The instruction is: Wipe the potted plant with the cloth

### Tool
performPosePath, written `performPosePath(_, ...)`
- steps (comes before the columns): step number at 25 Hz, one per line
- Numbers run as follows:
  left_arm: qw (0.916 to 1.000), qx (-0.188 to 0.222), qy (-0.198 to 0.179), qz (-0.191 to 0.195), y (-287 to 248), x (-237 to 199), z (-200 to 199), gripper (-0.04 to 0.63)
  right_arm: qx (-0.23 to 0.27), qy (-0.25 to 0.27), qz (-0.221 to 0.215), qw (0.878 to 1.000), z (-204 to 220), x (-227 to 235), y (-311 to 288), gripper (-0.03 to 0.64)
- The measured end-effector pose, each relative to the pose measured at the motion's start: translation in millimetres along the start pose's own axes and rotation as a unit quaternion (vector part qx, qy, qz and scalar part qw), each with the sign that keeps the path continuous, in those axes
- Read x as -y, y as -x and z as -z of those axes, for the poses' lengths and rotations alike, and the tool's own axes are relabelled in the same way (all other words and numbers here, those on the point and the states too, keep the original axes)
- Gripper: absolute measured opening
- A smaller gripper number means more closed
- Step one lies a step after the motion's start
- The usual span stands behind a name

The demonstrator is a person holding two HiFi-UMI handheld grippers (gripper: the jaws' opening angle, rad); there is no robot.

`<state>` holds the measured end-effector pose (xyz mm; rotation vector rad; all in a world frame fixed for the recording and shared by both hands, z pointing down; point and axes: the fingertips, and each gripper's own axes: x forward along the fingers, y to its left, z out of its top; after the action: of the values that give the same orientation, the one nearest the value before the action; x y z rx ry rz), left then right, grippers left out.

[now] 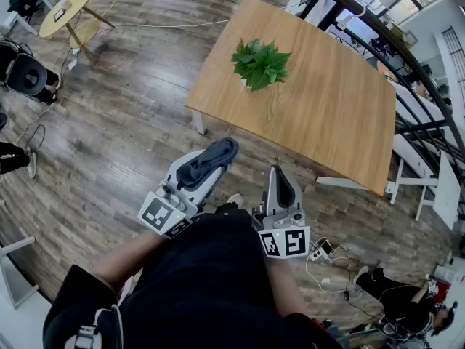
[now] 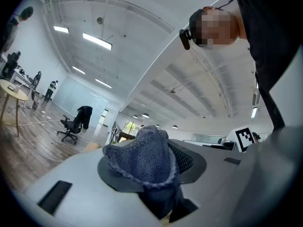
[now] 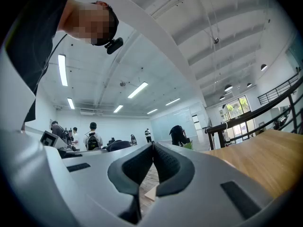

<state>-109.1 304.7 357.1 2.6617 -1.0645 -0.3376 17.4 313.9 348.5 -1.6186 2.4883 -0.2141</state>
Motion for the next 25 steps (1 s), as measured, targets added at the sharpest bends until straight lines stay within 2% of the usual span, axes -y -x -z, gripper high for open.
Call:
performPosePath(4,1.0,0.004,-0.007,0.003,-7.8,8.3,0.5,0.176,0.004,0.01,-0.009,1.0,-3.8,11.3,2.0,0.018)
performPosePath(6,0.9997,-0.008,-0.021,-0.01,-10.8,6.8,6.2,0.176,0.01,-0.007,-0.005,1.0,-4.2,22.5,3.8,0.018)
performPosePath(8,0.999,-0.016,-0.029,-0.03,-13.9,3.5,11.3,0.176,0.004,-0.035,0.012,0.999,0.0,42.3,7.0,0.02)
performPosePath(10,0.9983,-0.016,-0.03,-0.048,-16.7,-0.4,14.5,0.176,-0.002,-0.041,0.033,0.999,2.8,64.6,11.3,0.02)
performPosePath(14,0.9953,-0.008,-0.041,-0.088,-24.2,-7.7,14.9,0.176,0.053,-0.039,0.048,0.997,-21.4,99.5,24.2,0.02)
performPosePath(16,0.9937,-0.009,-0.046,-0.102,-26.9,-6.0,18.2,0.176,0.06,-0.032,0.045,0.997,-26.9,111.8,26.9,0.02)
performPosePath(20,0.9908,-0.004,-0.042,-0.129,-38.6,-1.3,24.2,0.176,0.037,-0.021,0.018,0.999,-19.8,126.4,17.5,0.02)
performPosePath(25,0.9928,-0.012,-0.03,-0.115,-67.6,1.6,41.6,0.176,0.02,-0.035,-0.002,0.999,-11.7,143.0,0.4,0.02)
